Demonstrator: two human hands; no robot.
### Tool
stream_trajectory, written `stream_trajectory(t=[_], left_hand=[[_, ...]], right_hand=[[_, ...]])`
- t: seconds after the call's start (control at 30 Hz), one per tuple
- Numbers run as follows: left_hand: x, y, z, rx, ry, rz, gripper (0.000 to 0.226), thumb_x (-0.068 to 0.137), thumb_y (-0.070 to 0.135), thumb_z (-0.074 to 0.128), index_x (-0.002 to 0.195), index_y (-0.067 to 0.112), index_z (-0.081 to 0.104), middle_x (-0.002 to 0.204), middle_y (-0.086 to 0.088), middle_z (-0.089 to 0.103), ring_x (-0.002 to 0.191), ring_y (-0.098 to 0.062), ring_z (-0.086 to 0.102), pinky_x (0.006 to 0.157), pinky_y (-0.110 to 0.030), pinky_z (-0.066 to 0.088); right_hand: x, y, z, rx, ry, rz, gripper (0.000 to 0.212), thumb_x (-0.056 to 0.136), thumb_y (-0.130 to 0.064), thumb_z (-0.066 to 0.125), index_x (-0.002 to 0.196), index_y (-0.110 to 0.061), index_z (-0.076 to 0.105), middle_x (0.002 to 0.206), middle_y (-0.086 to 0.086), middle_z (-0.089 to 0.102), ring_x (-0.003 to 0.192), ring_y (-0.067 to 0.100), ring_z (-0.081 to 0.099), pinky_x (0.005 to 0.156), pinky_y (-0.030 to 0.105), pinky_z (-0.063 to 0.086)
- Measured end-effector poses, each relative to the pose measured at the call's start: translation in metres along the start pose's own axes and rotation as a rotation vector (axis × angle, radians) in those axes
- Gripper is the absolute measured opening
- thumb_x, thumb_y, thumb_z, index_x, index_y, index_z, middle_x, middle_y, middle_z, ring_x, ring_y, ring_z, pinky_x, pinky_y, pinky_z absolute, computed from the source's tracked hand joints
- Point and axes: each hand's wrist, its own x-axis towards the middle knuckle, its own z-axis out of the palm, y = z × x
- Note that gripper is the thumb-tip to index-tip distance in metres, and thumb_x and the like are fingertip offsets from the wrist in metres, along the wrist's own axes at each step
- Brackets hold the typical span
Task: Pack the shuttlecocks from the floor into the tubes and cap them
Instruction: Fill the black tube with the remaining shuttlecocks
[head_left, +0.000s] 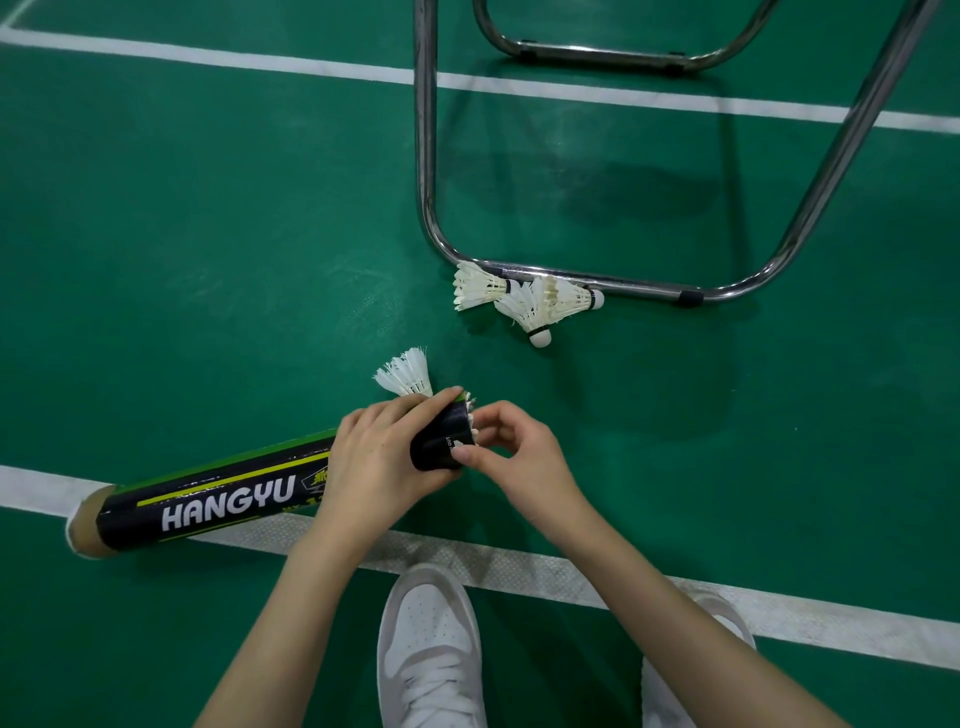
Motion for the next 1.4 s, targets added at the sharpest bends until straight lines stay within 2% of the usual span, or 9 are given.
stream_trajectory(t=[0.23,0.33,0.47,0.7,0.93,1.03,1.13,1.23,1.4], left_hand=[[0.001,-0.003,-0.002,-0.010,0.000,-0.001,0.067,0.066,0.061,0.053,0.129,0.041,0.044,0.112,0.007,0.062,0.097,-0.021,0.058,0.081,-0.037,0.040],[0.001,-0.006,-0.004,-0.012,-0.007,0.003,0.069,0.065,0.056,0.064,0.130,0.040,0.044,0.113,0.006,0.062,0.098,-0.022,0.058,0.082,-0.038,0.040],[0.005,-0.017,-0.010,0.001,0.002,-0.034,0.081,0.057,0.042,0.083,0.129,0.037,0.047,0.114,0.005,0.061,0.101,-0.024,0.056,0.083,-0.038,0.037],[0.004,-0.034,-0.019,0.017,-0.009,-0.052,0.080,0.058,0.040,0.084,0.130,0.034,0.048,0.115,0.004,0.061,0.103,-0.026,0.055,0.085,-0.039,0.036],[0.001,-0.057,-0.028,0.003,-0.019,-0.102,0.082,0.058,0.040,0.084,0.131,0.036,0.046,0.116,0.002,0.061,0.107,-0.027,0.054,0.088,-0.044,0.037],[-0.002,-0.063,-0.029,0.009,-0.018,-0.116,0.084,0.056,0.041,0.084,0.131,0.037,0.046,0.115,0.003,0.061,0.106,-0.026,0.055,0.088,-0.044,0.039],[-0.007,-0.069,-0.029,0.014,-0.016,-0.122,0.085,0.055,0.040,0.085,0.130,0.036,0.047,0.114,0.004,0.062,0.105,-0.026,0.056,0.086,-0.044,0.041],[-0.009,-0.070,-0.029,0.016,-0.012,-0.122,0.084,0.055,0.041,0.085,0.130,0.035,0.047,0.113,0.004,0.062,0.104,-0.025,0.057,0.086,-0.044,0.041],[-0.010,-0.070,-0.028,0.021,-0.027,-0.129,0.084,0.055,0.042,0.084,0.130,0.037,0.047,0.114,0.005,0.062,0.104,-0.025,0.057,0.085,-0.044,0.041]], right_hand=[[0.002,0.002,0.008,0.082,-0.168,0.032,0.021,0.089,0.000,0.053,0.102,-0.016,0.053,0.095,0.003,0.068,0.094,0.009,0.063,0.092,0.026,0.047],[0.006,0.001,0.006,0.050,-0.189,0.016,0.019,0.090,-0.002,0.054,0.107,-0.011,0.056,0.099,0.004,0.067,0.096,0.010,0.063,0.094,0.025,0.047],[0.010,0.001,-0.003,0.007,-0.075,-0.045,0.014,0.088,-0.007,0.059,0.096,-0.017,0.062,0.095,-0.002,0.067,0.093,0.006,0.063,0.088,0.018,0.047],[0.012,0.017,-0.003,-0.109,-0.072,-0.028,0.014,0.088,-0.008,0.060,0.098,-0.017,0.061,0.099,-0.002,0.066,0.093,0.007,0.060,0.085,0.013,0.046],[0.021,0.030,0.009,-0.125,-0.153,0.094,0.017,0.085,-0.007,0.064,0.102,-0.007,0.062,0.098,0.000,0.063,0.089,0.010,0.059,0.082,0.015,0.047],[0.019,0.031,0.017,-0.060,-0.219,0.129,0.022,0.086,-0.005,0.062,0.108,-0.004,0.061,0.103,0.003,0.063,0.094,0.009,0.058,0.087,0.014,0.045],[0.016,0.033,0.023,-0.079,-0.313,0.171,0.021,0.087,-0.010,0.061,0.107,-0.015,0.064,0.109,-0.004,0.062,0.105,0.008,0.054,0.095,0.019,0.040],[0.018,0.033,0.029,-0.143,-0.376,0.206,0.027,0.088,-0.013,0.060,0.114,-0.020,0.064,0.129,-0.004,0.057,0.123,0.007,0.046,0.105,0.022,0.032],[0.017,0.029,0.024,-0.143,-0.299,0.218,0.032,0.091,-0.013,0.056,0.123,-0.015,0.060,0.130,0.000,0.057,0.122,0.009,0.049,0.107,0.024,0.034]])
